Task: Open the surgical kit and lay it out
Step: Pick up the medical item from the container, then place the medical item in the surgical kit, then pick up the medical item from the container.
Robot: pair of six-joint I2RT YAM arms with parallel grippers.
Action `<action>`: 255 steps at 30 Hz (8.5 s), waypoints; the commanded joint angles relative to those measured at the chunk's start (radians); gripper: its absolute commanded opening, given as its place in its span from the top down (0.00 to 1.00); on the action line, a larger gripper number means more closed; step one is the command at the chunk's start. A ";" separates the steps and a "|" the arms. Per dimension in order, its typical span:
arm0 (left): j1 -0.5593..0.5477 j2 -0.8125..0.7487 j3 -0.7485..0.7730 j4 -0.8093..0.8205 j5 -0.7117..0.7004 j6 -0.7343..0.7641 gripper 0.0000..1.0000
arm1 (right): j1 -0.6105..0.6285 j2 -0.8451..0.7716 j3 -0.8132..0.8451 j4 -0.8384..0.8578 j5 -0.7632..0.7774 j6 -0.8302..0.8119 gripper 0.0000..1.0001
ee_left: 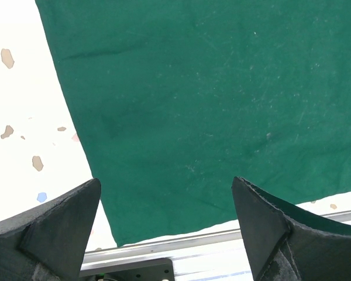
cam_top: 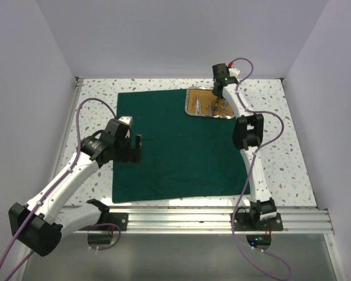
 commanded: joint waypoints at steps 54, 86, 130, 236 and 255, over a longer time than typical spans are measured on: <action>-0.015 0.230 0.283 0.186 -0.033 -0.060 0.00 | 0.017 -1.213 -1.336 0.010 -0.528 -0.282 1.00; -0.023 0.329 0.319 0.182 -0.093 -0.138 0.02 | 0.528 -1.366 -1.812 0.769 -0.597 0.238 1.00; -0.024 0.440 0.527 0.192 -0.106 -0.039 0.01 | 0.614 -1.556 -1.584 0.241 -0.039 0.017 0.08; -0.050 1.482 1.222 0.608 0.042 -0.079 1.00 | 0.614 -1.891 -1.545 -0.340 0.110 0.020 0.09; -0.067 1.084 1.078 0.548 0.049 -0.106 1.00 | 0.614 -1.904 -1.542 -0.287 0.119 0.000 0.09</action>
